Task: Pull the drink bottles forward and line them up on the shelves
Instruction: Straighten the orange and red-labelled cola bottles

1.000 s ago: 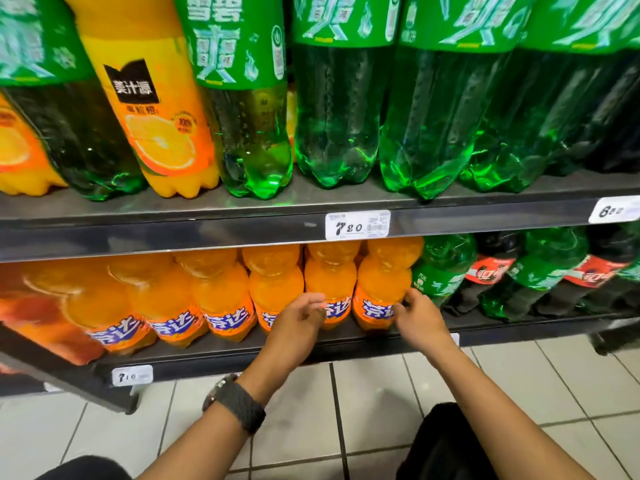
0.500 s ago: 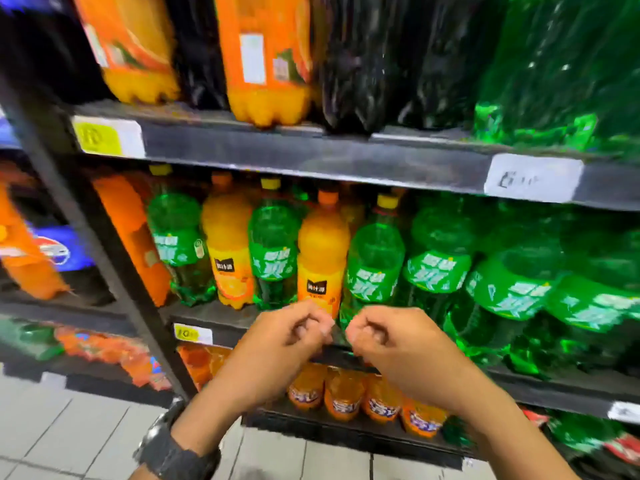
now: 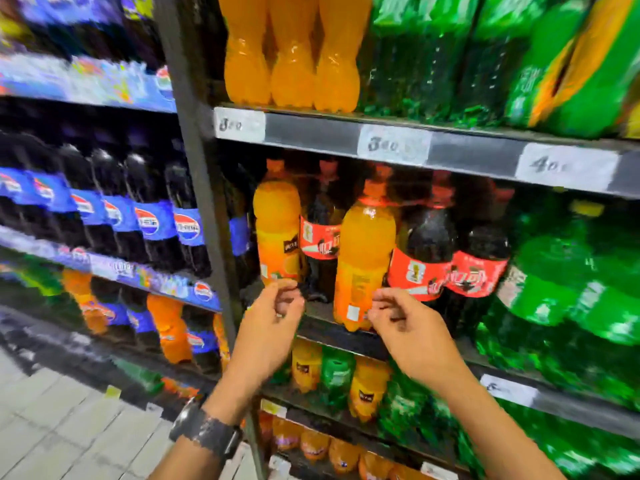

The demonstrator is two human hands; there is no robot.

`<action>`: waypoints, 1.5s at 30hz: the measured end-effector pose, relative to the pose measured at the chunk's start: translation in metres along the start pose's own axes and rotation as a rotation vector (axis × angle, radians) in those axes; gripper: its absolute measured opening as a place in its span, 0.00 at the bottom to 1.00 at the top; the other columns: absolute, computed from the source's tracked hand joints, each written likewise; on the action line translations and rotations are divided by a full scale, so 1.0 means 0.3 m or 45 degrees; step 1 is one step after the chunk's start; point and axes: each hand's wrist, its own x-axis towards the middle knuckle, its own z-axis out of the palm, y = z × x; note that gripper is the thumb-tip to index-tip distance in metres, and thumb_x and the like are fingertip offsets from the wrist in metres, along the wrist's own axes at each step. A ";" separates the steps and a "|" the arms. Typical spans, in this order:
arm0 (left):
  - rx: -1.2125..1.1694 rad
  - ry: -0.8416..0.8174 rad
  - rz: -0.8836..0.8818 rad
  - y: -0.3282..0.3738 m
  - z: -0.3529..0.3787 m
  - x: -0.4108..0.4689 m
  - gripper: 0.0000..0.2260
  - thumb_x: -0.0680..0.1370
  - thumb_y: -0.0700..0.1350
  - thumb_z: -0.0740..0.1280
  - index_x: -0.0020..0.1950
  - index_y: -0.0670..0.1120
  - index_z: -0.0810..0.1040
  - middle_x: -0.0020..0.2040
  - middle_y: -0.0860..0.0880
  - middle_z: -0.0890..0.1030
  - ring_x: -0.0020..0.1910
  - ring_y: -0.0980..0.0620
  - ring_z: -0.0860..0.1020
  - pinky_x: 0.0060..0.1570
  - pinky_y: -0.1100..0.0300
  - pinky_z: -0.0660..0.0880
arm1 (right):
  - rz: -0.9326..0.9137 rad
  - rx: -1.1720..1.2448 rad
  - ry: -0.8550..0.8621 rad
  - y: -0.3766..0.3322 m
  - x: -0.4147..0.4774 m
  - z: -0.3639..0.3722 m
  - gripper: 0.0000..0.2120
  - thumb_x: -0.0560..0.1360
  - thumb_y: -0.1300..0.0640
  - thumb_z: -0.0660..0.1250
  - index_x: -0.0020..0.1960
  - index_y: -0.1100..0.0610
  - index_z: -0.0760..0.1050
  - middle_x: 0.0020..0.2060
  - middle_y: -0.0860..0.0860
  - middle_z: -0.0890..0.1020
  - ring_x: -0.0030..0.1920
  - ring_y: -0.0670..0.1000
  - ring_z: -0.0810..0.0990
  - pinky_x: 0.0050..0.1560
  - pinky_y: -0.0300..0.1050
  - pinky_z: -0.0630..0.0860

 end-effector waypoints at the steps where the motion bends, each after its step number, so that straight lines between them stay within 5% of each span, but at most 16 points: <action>1: 0.015 -0.006 -0.023 0.020 -0.027 0.018 0.10 0.77 0.41 0.66 0.58 0.47 0.76 0.49 0.49 0.82 0.44 0.55 0.78 0.51 0.59 0.74 | 0.019 -0.045 -0.001 -0.028 0.014 0.001 0.11 0.75 0.54 0.68 0.57 0.49 0.75 0.43 0.45 0.80 0.43 0.44 0.79 0.46 0.40 0.77; 5: 0.292 -0.003 0.143 0.121 -0.149 0.121 0.13 0.78 0.39 0.64 0.63 0.43 0.74 0.56 0.46 0.79 0.54 0.49 0.78 0.56 0.59 0.72 | -0.093 -0.288 0.024 -0.185 0.083 -0.020 0.16 0.76 0.55 0.66 0.64 0.52 0.72 0.53 0.46 0.77 0.51 0.46 0.78 0.54 0.43 0.75; 10: 0.959 -0.062 0.794 0.255 -0.253 0.318 0.25 0.72 0.31 0.65 0.69 0.35 0.68 0.67 0.37 0.71 0.66 0.39 0.70 0.67 0.49 0.67 | -0.584 -0.736 0.103 -0.396 0.233 -0.045 0.19 0.77 0.57 0.63 0.67 0.56 0.71 0.62 0.52 0.75 0.62 0.53 0.72 0.63 0.44 0.65; 14: 1.191 -0.046 0.937 0.320 -0.254 0.436 0.18 0.73 0.33 0.62 0.64 0.39 0.72 0.57 0.40 0.74 0.56 0.40 0.73 0.55 0.53 0.71 | -0.639 -1.337 0.004 -0.451 0.345 -0.045 0.24 0.76 0.54 0.61 0.71 0.57 0.65 0.64 0.53 0.73 0.62 0.56 0.72 0.58 0.51 0.66; 18: 1.339 -0.186 0.741 0.332 -0.246 0.547 0.09 0.78 0.46 0.63 0.51 0.40 0.74 0.49 0.39 0.78 0.48 0.39 0.75 0.43 0.51 0.68 | -0.414 -1.320 -0.054 -0.481 0.420 -0.033 0.17 0.76 0.50 0.63 0.61 0.56 0.67 0.52 0.56 0.78 0.52 0.60 0.78 0.41 0.50 0.71; 21: 1.459 -0.356 0.510 0.328 -0.212 0.624 0.23 0.76 0.60 0.65 0.32 0.43 0.66 0.32 0.46 0.73 0.37 0.43 0.75 0.36 0.55 0.66 | -0.307 -1.291 -0.166 -0.493 0.485 0.005 0.13 0.75 0.47 0.65 0.53 0.53 0.68 0.52 0.54 0.79 0.51 0.59 0.78 0.39 0.48 0.69; 24: 1.485 -0.443 0.322 0.314 -0.179 0.684 0.27 0.73 0.67 0.62 0.27 0.46 0.65 0.27 0.50 0.68 0.31 0.49 0.69 0.34 0.56 0.65 | -0.057 -1.214 -0.316 -0.485 0.551 0.045 0.12 0.76 0.46 0.65 0.43 0.52 0.66 0.49 0.53 0.79 0.45 0.56 0.76 0.40 0.48 0.70; 26: 1.537 -0.520 0.217 0.299 -0.165 0.703 0.27 0.73 0.69 0.60 0.28 0.48 0.67 0.29 0.51 0.69 0.35 0.49 0.70 0.36 0.57 0.67 | 0.088 -1.155 -0.405 -0.479 0.589 0.058 0.11 0.76 0.46 0.64 0.42 0.52 0.68 0.47 0.53 0.78 0.42 0.54 0.74 0.38 0.46 0.68; 29: 1.555 -0.525 0.202 0.276 -0.160 0.709 0.24 0.77 0.64 0.57 0.32 0.46 0.73 0.40 0.47 0.80 0.41 0.46 0.76 0.39 0.58 0.67 | 0.166 -1.111 -0.506 -0.486 0.629 0.072 0.12 0.79 0.50 0.61 0.56 0.57 0.75 0.55 0.56 0.79 0.47 0.57 0.75 0.39 0.44 0.67; 31: 1.575 -0.559 0.192 0.279 -0.155 0.720 0.22 0.79 0.61 0.56 0.47 0.46 0.81 0.54 0.46 0.82 0.53 0.43 0.78 0.44 0.57 0.70 | 0.207 -1.081 -0.554 -0.492 0.652 0.079 0.17 0.80 0.52 0.59 0.63 0.61 0.73 0.61 0.58 0.77 0.57 0.59 0.76 0.46 0.44 0.67; 34: 1.626 -0.631 0.055 0.311 -0.171 0.731 0.28 0.78 0.64 0.56 0.62 0.43 0.77 0.64 0.44 0.77 0.63 0.43 0.74 0.54 0.55 0.70 | 0.323 -1.006 -0.617 -0.483 0.685 0.102 0.24 0.81 0.48 0.58 0.69 0.64 0.69 0.67 0.60 0.72 0.65 0.60 0.71 0.57 0.48 0.67; 37: 1.644 -0.665 0.016 0.314 -0.188 0.735 0.28 0.77 0.64 0.59 0.59 0.40 0.78 0.61 0.42 0.78 0.61 0.43 0.75 0.49 0.57 0.69 | 0.423 -0.942 -0.641 -0.465 0.707 0.129 0.33 0.79 0.40 0.56 0.72 0.64 0.64 0.71 0.60 0.67 0.69 0.61 0.67 0.66 0.52 0.63; 42: 1.634 -0.708 0.027 0.310 -0.171 0.740 0.27 0.73 0.68 0.61 0.48 0.43 0.76 0.53 0.44 0.81 0.53 0.44 0.78 0.49 0.55 0.73 | 0.372 -0.947 -0.639 -0.443 0.709 0.118 0.31 0.79 0.40 0.56 0.70 0.63 0.67 0.68 0.60 0.71 0.65 0.60 0.71 0.57 0.49 0.66; 45: 1.723 -0.676 0.170 0.296 -0.177 0.745 0.26 0.75 0.64 0.63 0.58 0.42 0.77 0.58 0.44 0.79 0.58 0.43 0.76 0.50 0.55 0.72 | 0.430 -0.939 -0.680 -0.448 0.719 0.113 0.30 0.79 0.41 0.58 0.70 0.64 0.66 0.68 0.61 0.70 0.66 0.61 0.70 0.60 0.50 0.65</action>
